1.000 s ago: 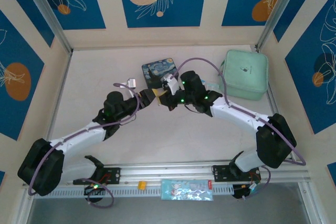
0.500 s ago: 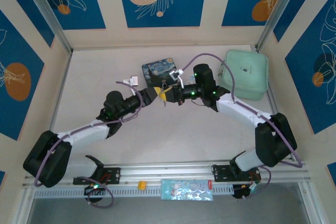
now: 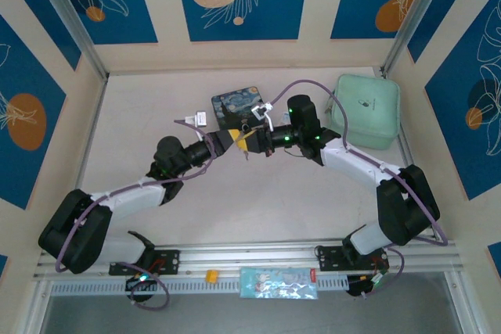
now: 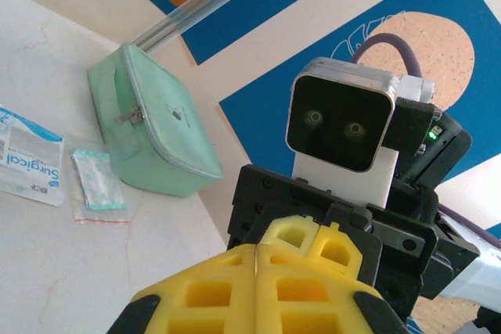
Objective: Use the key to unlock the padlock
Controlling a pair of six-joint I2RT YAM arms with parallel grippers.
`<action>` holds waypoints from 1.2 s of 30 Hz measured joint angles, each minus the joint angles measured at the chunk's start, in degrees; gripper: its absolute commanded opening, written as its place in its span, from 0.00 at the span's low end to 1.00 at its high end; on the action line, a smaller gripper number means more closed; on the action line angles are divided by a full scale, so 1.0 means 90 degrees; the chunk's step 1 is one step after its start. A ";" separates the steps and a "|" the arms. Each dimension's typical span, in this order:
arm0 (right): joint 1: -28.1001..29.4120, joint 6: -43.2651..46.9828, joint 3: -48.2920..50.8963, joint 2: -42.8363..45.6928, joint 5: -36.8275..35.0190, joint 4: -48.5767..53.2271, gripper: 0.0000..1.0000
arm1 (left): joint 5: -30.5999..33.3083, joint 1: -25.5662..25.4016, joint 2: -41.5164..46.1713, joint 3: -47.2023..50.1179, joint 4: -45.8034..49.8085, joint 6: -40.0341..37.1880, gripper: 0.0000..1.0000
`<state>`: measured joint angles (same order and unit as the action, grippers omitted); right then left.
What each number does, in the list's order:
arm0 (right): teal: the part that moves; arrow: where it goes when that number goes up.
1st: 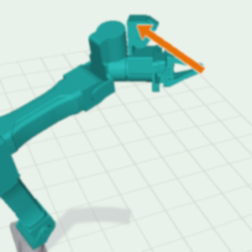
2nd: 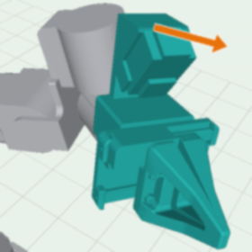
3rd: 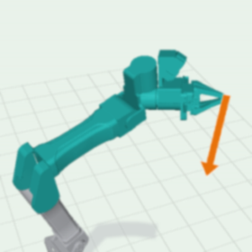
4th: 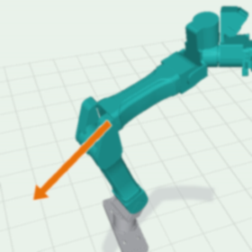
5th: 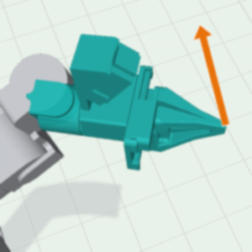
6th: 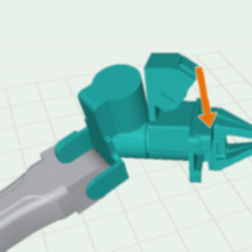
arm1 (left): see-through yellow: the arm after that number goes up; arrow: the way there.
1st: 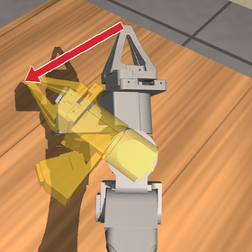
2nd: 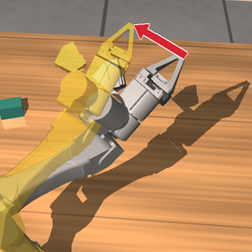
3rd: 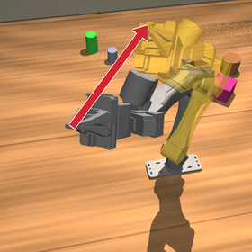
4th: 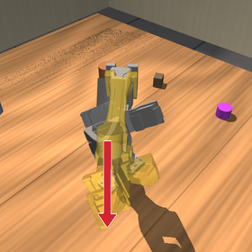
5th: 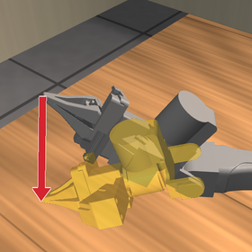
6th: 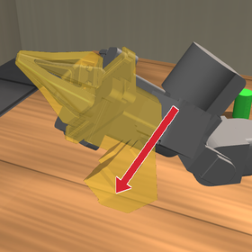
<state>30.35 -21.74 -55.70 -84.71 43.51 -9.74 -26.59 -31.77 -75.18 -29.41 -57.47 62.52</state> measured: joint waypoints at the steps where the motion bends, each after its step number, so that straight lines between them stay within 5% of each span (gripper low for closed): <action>1: 0.0000 -0.0017 0.0000 0.0000 -0.0002 -0.0012 0.22 | 0.0002 0.0000 0.0000 0.0000 -0.0002 0.0000 0.00; 3: -0.0002 -0.0095 0.0015 0.0007 -0.0090 -0.0058 0.34 | 0.0007 0.0000 0.0000 0.0000 0.0000 0.0000 0.00; 7: 0.0000 -0.0325 0.0357 0.0189 -0.0418 -0.0442 0.39 | 0.0172 -0.0019 0.0073 0.0007 0.0075 -0.0061 0.00; 20: 0.0301 -0.1547 0.1251 0.0362 -0.1205 -0.2278 0.39 | 0.0755 -0.0287 0.0221 0.0138 0.0197 -0.0168 0.00; 26: 0.0330 -0.1768 0.1273 0.0359 -0.1353 -0.2603 0.24 | 0.0884 -0.0335 0.0221 0.0206 0.0151 -0.0163 0.00; 36: 0.0374 -0.1882 0.1421 0.0345 -0.1367 -0.2749 0.29 | 0.1086 -0.0359 0.0221 0.0277 0.0087 -0.0141 0.00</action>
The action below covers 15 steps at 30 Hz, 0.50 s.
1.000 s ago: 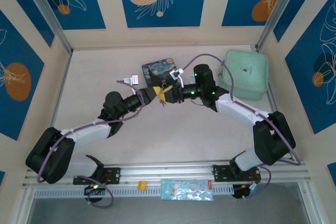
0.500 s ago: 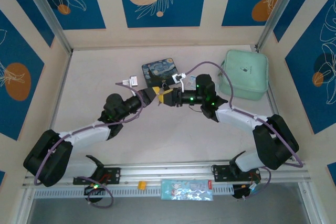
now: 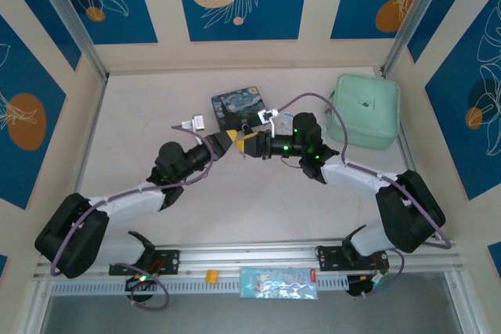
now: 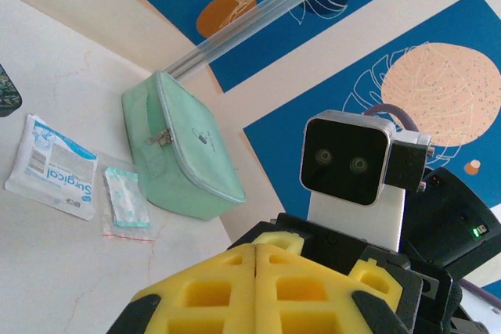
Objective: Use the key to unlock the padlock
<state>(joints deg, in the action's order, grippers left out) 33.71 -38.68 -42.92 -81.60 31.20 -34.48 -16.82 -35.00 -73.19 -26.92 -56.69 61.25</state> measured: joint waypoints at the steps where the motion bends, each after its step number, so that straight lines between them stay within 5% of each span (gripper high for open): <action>1: 0.0005 -0.0019 0.0010 -0.0002 -0.0002 -0.0019 0.28 | 0.0010 -0.0002 0.0000 0.0010 -0.0007 0.0000 0.00; 8: 0.0010 -0.0126 0.0051 -0.0068 0.0002 -0.0143 0.17 | 0.0075 -0.0007 0.0000 0.0046 -0.0092 0.0046 0.00; 15: 0.0010 -0.0143 0.0051 -0.0136 0.0002 -0.0228 0.18 | 0.0121 -0.0019 0.0000 0.0049 -0.0109 0.0049 0.00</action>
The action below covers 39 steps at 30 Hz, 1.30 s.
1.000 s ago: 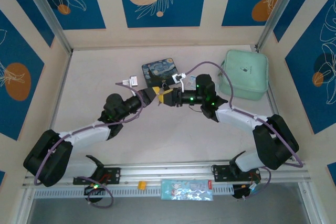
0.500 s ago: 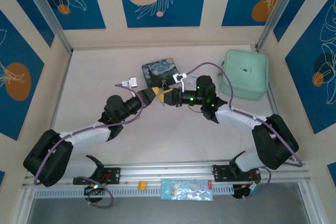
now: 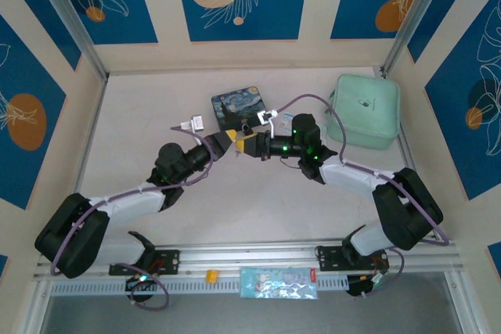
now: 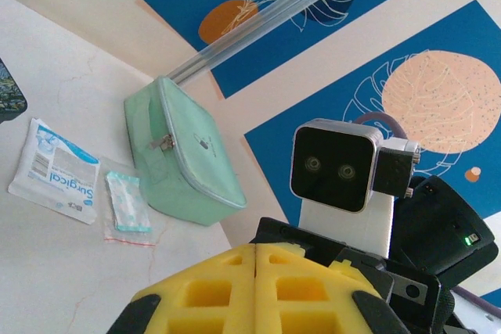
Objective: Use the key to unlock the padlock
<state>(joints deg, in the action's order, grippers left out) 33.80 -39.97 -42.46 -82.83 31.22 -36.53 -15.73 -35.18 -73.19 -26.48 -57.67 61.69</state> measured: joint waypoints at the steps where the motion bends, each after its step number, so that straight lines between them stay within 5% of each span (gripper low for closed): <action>1: 0.0000 -0.0012 0.0000 -0.0002 0.0000 -0.0010 0.20 | 0.0005 0.0000 0.0000 0.0000 -0.0002 0.0000 0.00; 9: 0.0036 -0.0066 0.0000 -0.0044 -0.0002 -0.0036 0.27 | 0.0114 -0.0036 0.0000 0.0022 -0.0027 0.0100 0.00; 24: 0.0044 -0.0085 0.0000 -0.0073 0.0000 -0.0036 0.00 | 0.0260 -0.0066 0.0146 0.0160 -0.0036 0.0112 0.00; 25: 0.0044 -0.0083 0.0000 -0.0070 0.0002 -0.0034 0.00 | 0.0262 -0.0068 0.0168 0.0168 -0.0027 0.0112 0.04; 29: 0.0027 0.0068 -0.0007 -0.0002 -0.0012 0.0175 0.00 | 0.0318 -0.0070 0.0260 0.0202 0.0012 0.0087 0.64; 31: -0.0010 0.0240 -0.0034 0.0080 -0.0080 0.0520 0.00 | 0.0442 -0.0073 0.0410 0.0221 0.0206 -0.0075 0.71; 39: -0.0491 0.1015 -0.0153 0.0704 -0.0697 0.2339 0.00 | 0.1105 -0.0070 0.0437 -0.0155 0.2157 -0.1547 0.69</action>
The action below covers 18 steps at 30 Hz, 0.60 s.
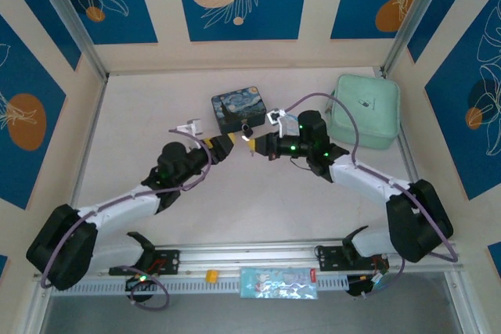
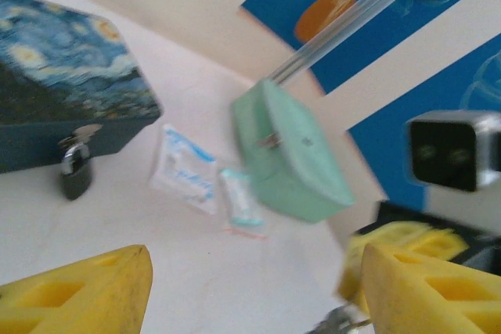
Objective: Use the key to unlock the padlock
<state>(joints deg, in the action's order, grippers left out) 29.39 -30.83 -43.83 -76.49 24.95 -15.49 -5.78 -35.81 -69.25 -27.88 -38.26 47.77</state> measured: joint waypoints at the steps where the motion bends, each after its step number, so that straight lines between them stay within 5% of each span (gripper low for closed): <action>1: -0.0063 0.0087 -0.0012 0.0092 -0.0175 0.0257 0.00 | 0.0017 0.0000 -0.0209 -0.0129 0.0192 -0.0148 0.68; 10: -0.0605 0.0571 -0.0022 0.0559 -0.1292 0.1702 0.00 | 0.0245 -0.0015 -0.2429 -0.1829 0.1452 -0.0505 0.62; 18: -0.0770 0.0619 0.0095 0.0648 -0.1396 0.1763 0.00 | 0.0940 -0.0155 -0.3925 -0.2951 0.1863 -0.0245 0.53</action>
<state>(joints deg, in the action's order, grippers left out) 22.46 -25.26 -42.98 -70.65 12.38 0.38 2.68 -37.21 -104.57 -54.43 -21.50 45.56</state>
